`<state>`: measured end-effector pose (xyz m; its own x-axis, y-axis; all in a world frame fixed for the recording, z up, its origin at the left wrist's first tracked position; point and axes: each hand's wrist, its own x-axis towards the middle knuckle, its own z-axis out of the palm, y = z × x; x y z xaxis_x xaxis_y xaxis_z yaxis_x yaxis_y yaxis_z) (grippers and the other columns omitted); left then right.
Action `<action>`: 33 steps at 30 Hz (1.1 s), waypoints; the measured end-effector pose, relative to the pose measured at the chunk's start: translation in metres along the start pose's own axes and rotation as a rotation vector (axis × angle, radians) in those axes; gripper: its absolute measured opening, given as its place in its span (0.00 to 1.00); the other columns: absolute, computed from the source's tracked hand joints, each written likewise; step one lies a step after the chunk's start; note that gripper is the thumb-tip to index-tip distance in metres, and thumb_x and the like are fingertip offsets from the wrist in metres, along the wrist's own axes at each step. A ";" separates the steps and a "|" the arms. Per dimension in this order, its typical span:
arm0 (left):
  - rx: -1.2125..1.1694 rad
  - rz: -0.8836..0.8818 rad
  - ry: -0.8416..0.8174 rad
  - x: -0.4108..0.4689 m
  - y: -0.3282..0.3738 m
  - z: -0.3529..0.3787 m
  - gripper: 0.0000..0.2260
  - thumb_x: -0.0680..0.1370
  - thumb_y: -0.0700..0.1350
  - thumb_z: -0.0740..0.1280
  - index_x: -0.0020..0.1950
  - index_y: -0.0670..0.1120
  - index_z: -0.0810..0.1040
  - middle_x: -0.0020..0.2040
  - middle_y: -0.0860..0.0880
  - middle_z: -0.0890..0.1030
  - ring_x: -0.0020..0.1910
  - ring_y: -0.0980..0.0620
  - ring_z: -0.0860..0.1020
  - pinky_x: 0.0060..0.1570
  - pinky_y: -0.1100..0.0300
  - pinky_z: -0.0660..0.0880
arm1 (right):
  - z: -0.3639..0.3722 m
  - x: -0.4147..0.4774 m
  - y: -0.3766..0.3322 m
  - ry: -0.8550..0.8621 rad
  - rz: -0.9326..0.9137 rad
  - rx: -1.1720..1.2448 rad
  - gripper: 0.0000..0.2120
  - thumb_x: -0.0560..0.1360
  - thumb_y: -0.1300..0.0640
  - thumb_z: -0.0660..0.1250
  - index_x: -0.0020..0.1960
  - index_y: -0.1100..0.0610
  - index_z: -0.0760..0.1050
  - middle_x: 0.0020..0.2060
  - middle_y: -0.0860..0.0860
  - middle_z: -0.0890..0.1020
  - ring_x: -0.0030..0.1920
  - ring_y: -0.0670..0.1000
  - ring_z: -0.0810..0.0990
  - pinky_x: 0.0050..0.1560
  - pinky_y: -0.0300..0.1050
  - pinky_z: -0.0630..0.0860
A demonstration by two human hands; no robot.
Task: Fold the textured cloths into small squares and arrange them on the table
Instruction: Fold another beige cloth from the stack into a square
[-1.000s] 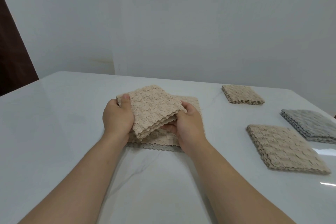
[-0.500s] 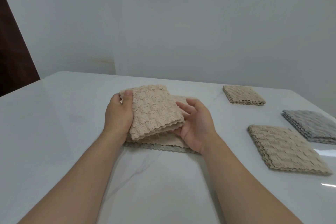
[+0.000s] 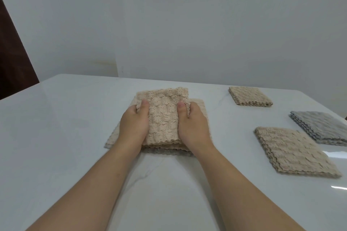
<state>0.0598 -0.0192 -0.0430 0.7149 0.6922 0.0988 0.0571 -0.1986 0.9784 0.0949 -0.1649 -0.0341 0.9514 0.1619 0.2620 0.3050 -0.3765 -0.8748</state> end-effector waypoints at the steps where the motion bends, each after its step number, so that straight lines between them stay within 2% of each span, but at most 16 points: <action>1: 0.070 0.068 0.049 -0.004 0.000 0.002 0.20 0.83 0.61 0.59 0.50 0.44 0.77 0.43 0.49 0.81 0.45 0.48 0.80 0.45 0.54 0.74 | 0.002 -0.001 0.000 0.018 -0.011 -0.014 0.19 0.85 0.41 0.53 0.48 0.56 0.69 0.39 0.50 0.78 0.38 0.48 0.74 0.34 0.41 0.65; 3: 0.184 0.193 0.124 -0.011 0.001 0.004 0.17 0.85 0.57 0.57 0.48 0.44 0.72 0.40 0.49 0.77 0.38 0.53 0.75 0.35 0.59 0.66 | 0.004 -0.002 0.001 0.044 -0.024 -0.026 0.18 0.85 0.41 0.53 0.46 0.54 0.67 0.37 0.51 0.77 0.36 0.50 0.75 0.33 0.45 0.65; 6: 0.265 0.275 0.175 -0.013 0.001 0.002 0.17 0.85 0.55 0.55 0.48 0.42 0.68 0.36 0.48 0.75 0.33 0.55 0.72 0.31 0.60 0.63 | 0.006 -0.003 0.000 0.053 -0.040 -0.018 0.18 0.85 0.41 0.54 0.43 0.52 0.65 0.35 0.51 0.77 0.35 0.51 0.74 0.33 0.48 0.66; 9: 0.285 0.331 0.193 -0.012 0.003 -0.001 0.17 0.85 0.55 0.56 0.46 0.43 0.67 0.34 0.48 0.75 0.32 0.54 0.72 0.29 0.61 0.63 | 0.005 -0.003 -0.001 0.073 -0.070 0.002 0.17 0.85 0.43 0.55 0.42 0.52 0.65 0.33 0.50 0.76 0.33 0.49 0.73 0.31 0.43 0.66; 11: 0.274 0.374 0.179 -0.009 0.005 -0.005 0.16 0.85 0.54 0.57 0.44 0.44 0.66 0.33 0.49 0.74 0.31 0.54 0.71 0.28 0.65 0.62 | 0.004 -0.001 -0.001 0.082 -0.073 0.006 0.17 0.85 0.44 0.56 0.41 0.53 0.65 0.32 0.49 0.74 0.30 0.47 0.73 0.28 0.37 0.66; 12: 0.261 0.391 0.166 -0.008 0.007 -0.006 0.16 0.85 0.54 0.58 0.43 0.45 0.65 0.33 0.49 0.74 0.31 0.54 0.70 0.28 0.66 0.63 | 0.005 0.001 -0.001 0.075 -0.062 0.017 0.17 0.85 0.44 0.56 0.42 0.53 0.65 0.32 0.50 0.74 0.28 0.47 0.74 0.28 0.37 0.69; 14: 0.239 0.405 0.142 -0.005 0.008 -0.008 0.16 0.85 0.53 0.60 0.42 0.45 0.65 0.32 0.50 0.72 0.31 0.54 0.69 0.29 0.67 0.65 | 0.005 0.004 0.001 0.039 -0.030 0.059 0.17 0.85 0.43 0.56 0.42 0.53 0.66 0.32 0.51 0.75 0.28 0.54 0.79 0.30 0.48 0.78; 15: 0.237 0.405 0.130 -0.004 0.007 -0.008 0.16 0.85 0.54 0.60 0.42 0.46 0.65 0.32 0.51 0.72 0.31 0.53 0.69 0.29 0.66 0.65 | 0.005 0.005 0.002 0.025 -0.020 0.065 0.17 0.84 0.43 0.56 0.43 0.53 0.66 0.32 0.52 0.75 0.29 0.56 0.80 0.30 0.51 0.79; 17: 0.235 0.397 0.098 -0.004 0.004 -0.009 0.15 0.84 0.54 0.60 0.42 0.48 0.65 0.32 0.51 0.73 0.31 0.53 0.69 0.29 0.65 0.64 | 0.003 0.004 0.004 0.009 -0.037 0.014 0.18 0.84 0.43 0.56 0.43 0.54 0.67 0.33 0.50 0.75 0.33 0.53 0.77 0.35 0.49 0.77; 19: 0.223 0.373 0.047 -0.003 0.000 -0.012 0.15 0.84 0.55 0.60 0.42 0.49 0.66 0.34 0.51 0.74 0.32 0.53 0.71 0.31 0.64 0.65 | -0.001 0.002 0.009 -0.016 -0.063 -0.026 0.19 0.84 0.42 0.56 0.41 0.55 0.66 0.32 0.48 0.73 0.33 0.49 0.71 0.33 0.39 0.68; 20: 0.205 0.352 0.029 -0.003 -0.002 -0.013 0.15 0.84 0.56 0.60 0.43 0.49 0.67 0.35 0.51 0.75 0.34 0.53 0.72 0.34 0.61 0.67 | -0.003 0.001 0.013 -0.028 -0.060 -0.013 0.20 0.84 0.41 0.57 0.40 0.54 0.65 0.31 0.47 0.72 0.33 0.48 0.70 0.34 0.40 0.66; 24: 0.011 0.205 -0.034 -0.005 0.002 -0.014 0.13 0.82 0.57 0.63 0.46 0.48 0.74 0.41 0.51 0.79 0.41 0.51 0.78 0.43 0.54 0.73 | -0.004 0.001 0.012 0.035 0.011 0.139 0.27 0.81 0.34 0.54 0.34 0.54 0.64 0.30 0.49 0.73 0.35 0.50 0.72 0.41 0.50 0.71; 26: -0.087 0.134 -0.079 -0.005 0.004 -0.013 0.16 0.81 0.58 0.65 0.48 0.45 0.77 0.45 0.47 0.83 0.46 0.46 0.82 0.49 0.49 0.77 | -0.005 0.002 0.008 0.078 0.020 0.160 0.29 0.82 0.34 0.51 0.34 0.56 0.65 0.31 0.49 0.73 0.35 0.50 0.72 0.41 0.49 0.70; 28: -0.118 0.123 -0.113 -0.006 0.005 -0.014 0.21 0.81 0.61 0.64 0.49 0.42 0.80 0.48 0.44 0.85 0.50 0.44 0.84 0.54 0.45 0.79 | -0.005 0.002 0.007 0.102 0.009 0.160 0.27 0.84 0.37 0.51 0.38 0.57 0.69 0.34 0.49 0.76 0.38 0.49 0.74 0.42 0.45 0.70; 30: -0.094 0.134 -0.125 -0.007 0.004 -0.014 0.25 0.81 0.63 0.62 0.50 0.41 0.82 0.48 0.43 0.86 0.50 0.44 0.84 0.54 0.46 0.80 | -0.005 0.004 0.008 0.103 -0.006 0.134 0.21 0.85 0.42 0.53 0.45 0.55 0.74 0.38 0.47 0.79 0.41 0.46 0.76 0.42 0.38 0.70; 33: -0.031 0.179 -0.056 -0.006 0.003 -0.014 0.22 0.83 0.59 0.61 0.47 0.41 0.81 0.44 0.45 0.85 0.44 0.48 0.82 0.50 0.48 0.77 | -0.003 0.005 0.011 0.108 -0.024 0.080 0.15 0.85 0.46 0.55 0.51 0.53 0.75 0.40 0.45 0.80 0.41 0.41 0.76 0.39 0.29 0.67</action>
<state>0.0459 -0.0147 -0.0386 0.7494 0.6077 0.2627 -0.0957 -0.2932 0.9513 0.1036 -0.1708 -0.0410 0.9441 0.0691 0.3223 0.3278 -0.2992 -0.8961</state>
